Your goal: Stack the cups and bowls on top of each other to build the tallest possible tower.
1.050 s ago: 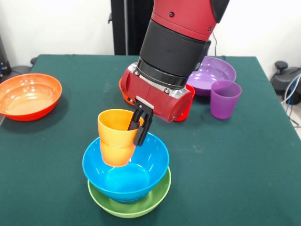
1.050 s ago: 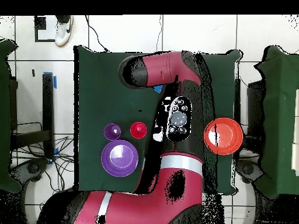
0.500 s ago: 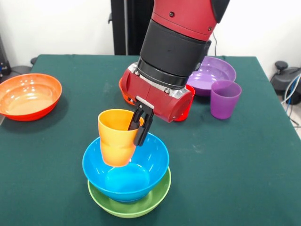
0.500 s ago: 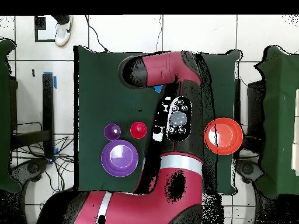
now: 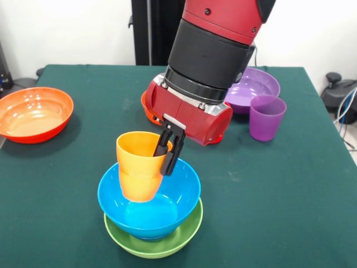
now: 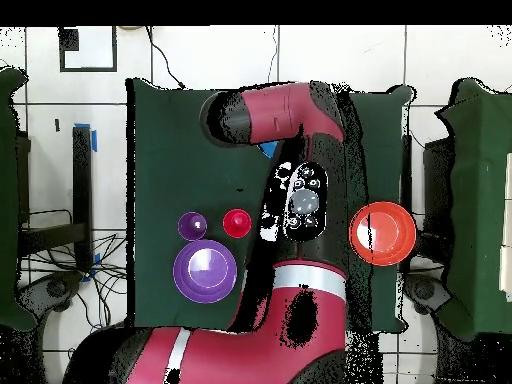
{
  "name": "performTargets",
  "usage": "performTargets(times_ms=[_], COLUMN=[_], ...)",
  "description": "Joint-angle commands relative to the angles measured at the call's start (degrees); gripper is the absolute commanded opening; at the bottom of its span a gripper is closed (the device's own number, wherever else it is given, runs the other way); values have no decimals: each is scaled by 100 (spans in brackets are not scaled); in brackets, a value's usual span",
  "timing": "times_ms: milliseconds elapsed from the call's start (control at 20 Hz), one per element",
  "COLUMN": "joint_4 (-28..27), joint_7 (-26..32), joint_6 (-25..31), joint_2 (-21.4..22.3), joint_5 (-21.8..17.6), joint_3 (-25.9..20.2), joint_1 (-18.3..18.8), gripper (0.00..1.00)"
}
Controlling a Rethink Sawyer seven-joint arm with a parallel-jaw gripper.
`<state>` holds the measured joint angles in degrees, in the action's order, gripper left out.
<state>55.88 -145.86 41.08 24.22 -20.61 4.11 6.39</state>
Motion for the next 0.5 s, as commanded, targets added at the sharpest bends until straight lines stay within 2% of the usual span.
performTargets(times_ms=[50,500], joint_4=[-97,-93], joint_7=[583,600], joint_6=[500,505], joint_2=[-235,-238], joint_5=[120,117], joint_3=[-596,-607], joint_1=[-112,-85], gripper=[0,0])
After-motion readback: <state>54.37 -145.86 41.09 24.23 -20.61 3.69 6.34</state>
